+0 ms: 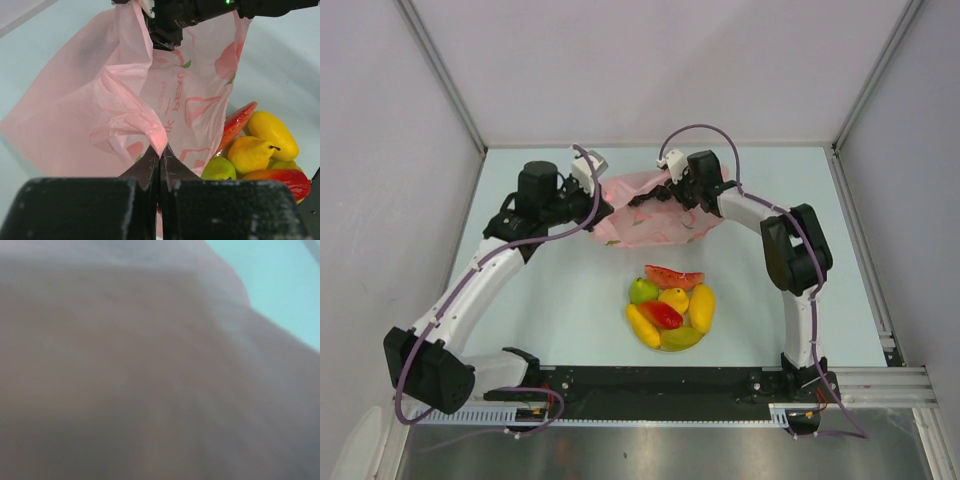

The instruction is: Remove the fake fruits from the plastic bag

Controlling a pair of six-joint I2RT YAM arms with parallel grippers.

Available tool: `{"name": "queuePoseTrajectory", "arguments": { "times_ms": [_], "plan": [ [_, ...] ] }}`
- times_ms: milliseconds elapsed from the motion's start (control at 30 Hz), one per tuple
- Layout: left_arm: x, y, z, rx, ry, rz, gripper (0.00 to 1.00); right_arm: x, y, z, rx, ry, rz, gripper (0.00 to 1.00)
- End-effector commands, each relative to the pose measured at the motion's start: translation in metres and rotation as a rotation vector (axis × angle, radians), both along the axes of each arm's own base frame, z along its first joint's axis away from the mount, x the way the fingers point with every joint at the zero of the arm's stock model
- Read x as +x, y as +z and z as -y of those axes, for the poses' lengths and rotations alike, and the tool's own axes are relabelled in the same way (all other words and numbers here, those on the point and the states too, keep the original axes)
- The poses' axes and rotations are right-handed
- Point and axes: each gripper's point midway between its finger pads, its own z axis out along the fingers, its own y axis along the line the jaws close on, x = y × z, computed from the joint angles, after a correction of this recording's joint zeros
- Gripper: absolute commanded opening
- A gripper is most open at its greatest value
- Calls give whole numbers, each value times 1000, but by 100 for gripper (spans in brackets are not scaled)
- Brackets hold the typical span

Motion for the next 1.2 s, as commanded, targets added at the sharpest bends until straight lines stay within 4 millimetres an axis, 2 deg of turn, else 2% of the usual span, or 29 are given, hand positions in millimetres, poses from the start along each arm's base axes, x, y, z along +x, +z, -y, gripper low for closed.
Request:
{"name": "queuePoseTrajectory", "arguments": {
  "times_ms": [0, 33, 167, 233, 433, 500, 533, 600, 633, 733, 767, 867, 933, 1067, 1167],
  "plan": [
    [12, 15, 8, 37, -17, 61, 0, 28, 6, 0, -14, -4, 67, 38],
    [13, 15, 8, 36, -13, 59, 0, 28, -1, 0, -13, -3, 54, 38],
    [13, 9, 9, 43, -14, 38, 0, 37, -4, -3, -10, -7, 72, 39],
    [11, 5, 9, 47, -18, 24, 0, 42, 2, -6, -1, -4, 82, 39],
    [9, -2, 12, 36, -22, -2, 0, 53, -2, -9, -21, 10, 102, 39],
    [9, -3, 13, 30, -25, -8, 0, 57, -10, -9, -42, 15, 102, 39],
    [9, -3, 13, 31, -25, -8, 0, 62, -5, -11, -44, 16, 109, 39],
    [8, -1, 13, 28, -27, -4, 0, 65, -19, -11, -61, 22, 86, 39],
    [8, -1, 13, 26, -26, -4, 0, 69, -16, -12, -61, 24, 86, 39],
    [7, -2, 13, 24, -21, -5, 0, 74, -34, -8, -85, 14, 43, 36],
    [7, -2, 13, 22, -24, -3, 0, 80, -26, -9, -73, 13, 52, 34],
    [6, -3, 13, 19, -21, -3, 0, 80, -28, -7, -76, 18, 32, 34],
    [7, -4, 12, 16, -16, -3, 0, 80, -27, -6, -75, 27, 36, 27],
    [6, -6, 14, 4, -13, -10, 0, 83, -19, -5, -45, 35, 50, 6],
    [6, -6, 13, -4, -7, -13, 0, 77, 2, -9, -16, 48, 65, 0]
  ]
}}
